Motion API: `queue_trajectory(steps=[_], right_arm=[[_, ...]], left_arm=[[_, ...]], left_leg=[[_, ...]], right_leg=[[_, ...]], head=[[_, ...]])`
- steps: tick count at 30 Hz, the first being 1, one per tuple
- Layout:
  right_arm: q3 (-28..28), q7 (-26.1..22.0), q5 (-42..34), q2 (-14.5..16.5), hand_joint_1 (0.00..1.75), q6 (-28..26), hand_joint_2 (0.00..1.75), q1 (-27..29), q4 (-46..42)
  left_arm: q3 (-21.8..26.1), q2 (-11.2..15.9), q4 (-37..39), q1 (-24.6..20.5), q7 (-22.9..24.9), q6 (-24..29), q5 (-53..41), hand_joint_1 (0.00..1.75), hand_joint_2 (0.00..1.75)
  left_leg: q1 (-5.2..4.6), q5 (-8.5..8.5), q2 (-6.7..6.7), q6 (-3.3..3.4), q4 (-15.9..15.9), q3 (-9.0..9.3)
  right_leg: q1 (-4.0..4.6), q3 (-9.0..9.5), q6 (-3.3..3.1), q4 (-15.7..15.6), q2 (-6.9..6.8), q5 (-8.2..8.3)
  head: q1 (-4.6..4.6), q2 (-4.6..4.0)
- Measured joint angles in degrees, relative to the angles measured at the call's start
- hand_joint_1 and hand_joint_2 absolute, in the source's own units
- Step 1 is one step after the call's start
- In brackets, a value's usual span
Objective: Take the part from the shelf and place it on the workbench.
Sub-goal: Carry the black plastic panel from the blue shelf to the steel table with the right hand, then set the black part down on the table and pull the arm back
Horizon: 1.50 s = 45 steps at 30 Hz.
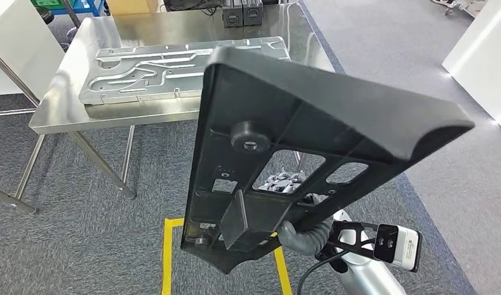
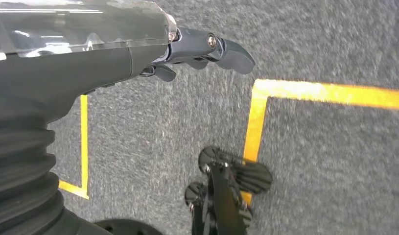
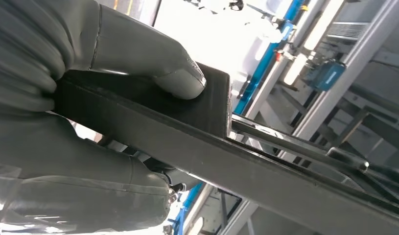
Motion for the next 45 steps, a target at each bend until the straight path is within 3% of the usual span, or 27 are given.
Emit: queue_trajectory(steps=[2, 3, 5, 6, 7, 8, 10, 12, 18, 20, 22, 24, 25, 26, 28, 30, 32, 35, 37, 39, 40, 41, 42, 44, 45], right_arm=[[-0.4, -1.1, 1.8, 0.0, 1.75, -0.2, 1.75, 0.2, 0.3], [-0.5, -1.5, 2.5, 0.0, 1.75, -0.3, 1.75, 0.4, 0.7], [-0.7, -1.8, 3.1, -0.1, 1.75, -0.2, 1.75, 1.1, 1.6], [-0.9, -1.8, 3.1, -0.2, 1.75, 0.0, 1.75, 1.5, 2.0], [-1.0, -1.9, 3.0, -0.2, 1.75, 0.1, 1.75, 1.9, 2.3], [-1.2, -1.9, 2.9, -0.3, 1.75, 0.3, 1.75, 2.1, 2.6], [-1.5, -1.9, 2.8, -0.3, 1.75, 0.4, 1.75, 2.1, 3.0], [-1.8, -1.9, 2.3, -0.5, 1.75, 0.7, 1.75, 2.1, 3.3], [-2.1, -1.9, 1.3, -0.8, 1.75, 1.4, 1.75, 2.0, 3.7], [-2.7, -1.9, -0.3, -1.5, 1.75, 2.5, 1.75, 1.7, 4.1], [-3.6, -1.9, -2.1, -2.5, 1.75, 3.8, 1.75, 1.0, 4.9], [-4.0, -1.9, -2.9, -3.2, 1.75, 4.4, 1.75, 0.7, 5.5], [-4.1, -1.9, -2.9, -3.5, 1.75, 4.5, 1.75, 0.7, 5.8], [-4.1, -1.9, -3.1, -3.7, 1.75, 4.6, 1.75, 0.6, 6.0], [-4.2, -1.9, -3.8, -4.1, 1.75, 5.1, 1.75, 0.3, 6.5], [-4.4, -1.9, -5.3, -4.9, 1.75, 6.2, 1.75, -0.4, 7.2], [-4.6, -1.9, -7.0, -6.0, 1.75, 7.3, 1.75, -1.1, 7.9], [-5.0, -1.9, -8.7, -7.7, 1.75, 8.5, 1.75, -1.6, 8.8], [-5.4, -1.9, -9.0, -8.7, 1.75, 8.9, 1.75, -1.8, 9.0], [-5.7, -1.9, -8.6, -9.2, 1.75, 8.9, 1.75, -1.8, 9.2], [-5.8, -1.9, -8.4, -9.3, 1.75, 8.7, 1.75, -1.7, 9.4], [-5.8, -1.9, -8.2, -9.5, 1.75, 8.5, 1.75, -1.7, 9.5], [-5.8, -1.9, -7.9, -9.5, 1.75, 8.1, 1.75, -1.7, 9.6], [-5.8, -1.9, -6.6, -9.6, 1.75, 7.5, 1.75, -1.0, 9.3], [-5.8, -1.9, -5.5, -9.6, 1.75, 7.3, 1.75, -0.4, 9.0]], left_arm=[[0.3, -0.3, 0.0, 0.1, -0.1, 0.6, 0.1, 0.0, 1.75], [0.5, -0.5, 0.0, 0.1, -0.2, 0.9, 0.2, 0.0, 1.75], [0.8, -0.9, 0.0, 0.1, -0.3, 1.3, 0.4, 0.0, 1.75], [0.9, -1.1, 0.0, 0.1, -0.4, 1.4, 0.4, 0.0, 1.75], [0.9, -1.2, 0.0, 0.2, -0.4, 1.5, 0.4, 0.0, 1.75], [1.0, -1.4, 0.0, 0.3, -0.4, 1.5, 0.4, 0.0, 1.75], [1.0, -1.6, 0.0, 0.4, -0.4, 1.5, 0.4, 0.0, 1.75], [1.2, -1.7, 0.0, 0.3, -0.4, 1.5, 0.5, 0.0, 1.75], [1.4, -1.7, 0.0, 0.2, -0.4, 1.7, 0.6, 0.0, 1.75], [1.7, -1.8, 0.0, 0.2, -0.4, 1.7, 0.9, 0.0, 1.75], [2.2, -1.9, 0.0, 0.3, -0.4, 1.7, 1.1, 0.0, 1.75], [2.4, -1.9, 0.0, 0.4, -0.5, 1.7, 1.2, 0.0, 1.75], [2.4, -1.9, 0.0, 0.5, -0.5, 1.7, 1.2, 0.0, 1.75], [2.4, -1.9, 0.0, 0.6, -0.5, 1.7, 1.2, 0.0, 1.75], [2.6, -1.9, 0.0, 0.8, -0.5, 1.9, 1.4, 0.0, 1.75], [2.9, -1.9, 0.0, 0.8, -0.6, 2.2, 1.7, 0.0, 1.75], [3.4, -1.9, 0.0, 0.8, -0.7, 2.4, 2.1, 0.0, 1.75], [3.8, -1.9, -0.1, 1.0, -1.0, 2.4, 2.3, 0.0, 1.75], [4.0, -2.0, -0.1, 1.2, -1.3, 2.4, 2.3, 0.0, 1.75], [4.1, -2.0, -0.1, 1.3, -1.5, 2.2, 2.1, 0.0, 1.75], [4.1, -2.0, -0.1, 1.3, -1.6, 2.1, 2.0, 0.0, 1.75], [4.1, -2.0, -0.1, 1.3, -1.6, 1.9, 1.9, 0.0, 1.75], [4.1, -2.1, -0.1, 1.4, -1.6, 1.7, 1.8, 0.0, 1.75], [4.1, -2.1, -0.1, 1.4, -1.6, 1.4, 1.7, 0.0, 1.75], [4.1, -2.1, 0.0, 1.4, -1.7, 1.3, 1.6, 0.0, 1.75]], left_leg=[[0.35, 0.69, -0.1, 0.38, -0.9, 1.03], [0.53, 0.83, -0.11, 0.54, -1.3, 1.5], [0.5, 0.51, -0.16, 0.78, -1.3, 1.85], [0.5, 0.26, -0.25, 0.78, -1.3, 2.01], [0.52, -0.04, -0.35, 0.7, -1.3, 2.27], [0.56, -0.36, -0.44, 0.57, -1.3, 2.64], [0.68, -1.24, -0.57, 0.11, -1.2, 3.62], [0.6, -2.14, -0.69, -0.52, -1.1, 4.13], [0.49, -2.62, -0.77, -1.08, -1.2, 4.22], [0.62, -3.44, -0.57, -1.61, -0.1, 3.95], [0.8, -6.38, -0.14, -2.31, 6.1, 1.06], [0.85, -9.14, 0.12, -2.6, 14.5, -3.89], [0.85, -8.91, 0.13, -2.52, 16.4, -5.58], [0.84, -7.33, 0.13, -2.32, 15.9, -6.14], [0.62, -1.81, 0.18, -1.47, 9.0, -4.22], [0.08, 1.23, 0.36, -0.56, 2.4, -1.56], [-0.42, 1.03, 0.44, 0.01, 0.2, -0.59], [-0.3, 0.86, 0.25, 0.87, -1.3, 1.09], [-0.13, 0.48, 0.22, 1.24, -1.9, 2.4], [-0.09, -0.29, 0.14, 1.35, -1.9, 3.17], [-0.06, -0.77, 0.06, 1.29, -1.9, 3.67], [0.0, -1.31, -0.03, 1.17, -1.9, 4.33], [0.12, -1.92, -0.11, 0.99, -1.9, 5.16], [0.35, -3.4, -0.26, 0.4, -1.7, 7.04], [0.41, -4.07, -0.39, 0.01, -1.7, 7.61]], right_leg=[[0.0, -0.48, 0.55, 1.9, -0.14, -1.31], [-0.12, -1.74, 0.82, 4.5, -0.19, -2.67], [-0.49, -6.13, 1.31, 12.0, -0.23, -5.85], [-0.72, -8.18, 1.53, 14.9, -0.24, -6.51], [-0.94, -9.34, 1.72, 15.9, -0.28, -5.92], [-1.15, -9.38, 1.89, 14.7, -0.34, -4.24], [-1.5, -6.54, 2.07, 7.2, -0.44, 0.83], [-1.51, -3.97, 1.78, 1.2, -0.41, 3.28], [-1.29, -3.58, 1.13, 0.3, -0.32, 2.94], [-1.18, -3.24, 0.42, 0.1, -0.39, 2.58], [-1.15, -2.31, -0.55, -0.3, -0.61, 1.98], [-0.98, -1.39, -1.05, -0.4, -0.8, 1.25], [-0.83, -0.97, -1.1, -0.4, -0.83, 0.86], [-0.68, -0.41, -1.14, -0.4, -0.82, 0.43], [-0.44, 0.93, -1.12, -0.5, -0.8, -0.56], [-0.3, 1.89, -0.74, -0.6, -0.8, -1.42], [-0.41, 2.32, -0.01, -0.6, -0.83, -1.57], [-0.73, 2.19, 0.97, 1.2, -0.85, -1.7], [-0.96, -0.64, 1.46, 6.3, -0.79, -3.54], [-1.23, -5.86, 2.01, 13.3, -0.77, -6.0], [-1.39, -7.98, 2.3, 15.3, -0.78, -6.37], [-1.53, -9.14, 2.5, 15.4, -0.8, -5.64], [-1.65, -9.18, 2.66, 13.4, -0.8, -3.74], [-1.8, -7.38, 2.71, 6.1, -0.82, 1.76], [-1.71, -6.59, 2.41, 3.2, -0.87, 3.34]], head=[[0.0, 0.0], [0.0, 0.0], [0.0, 0.0], [-0.01, 0.0], [-0.01, 0.0], [-0.01, 0.0], [0.0, 0.01], [0.0, 0.01], [-0.01, 0.0], [-0.01, 0.0], [-0.01, 0.0], [-0.01, 0.0], [-0.01, 0.0], [-0.01, 0.0], [-0.01, 0.0], [-0.01, 0.0], [-0.01, 0.01], [0.0, 0.01], [0.02, 0.01], [0.0, 0.01], [0.0, 0.0], [0.0, 0.0], [0.0, 0.0], [0.01, 0.01], [0.04, 0.01]])
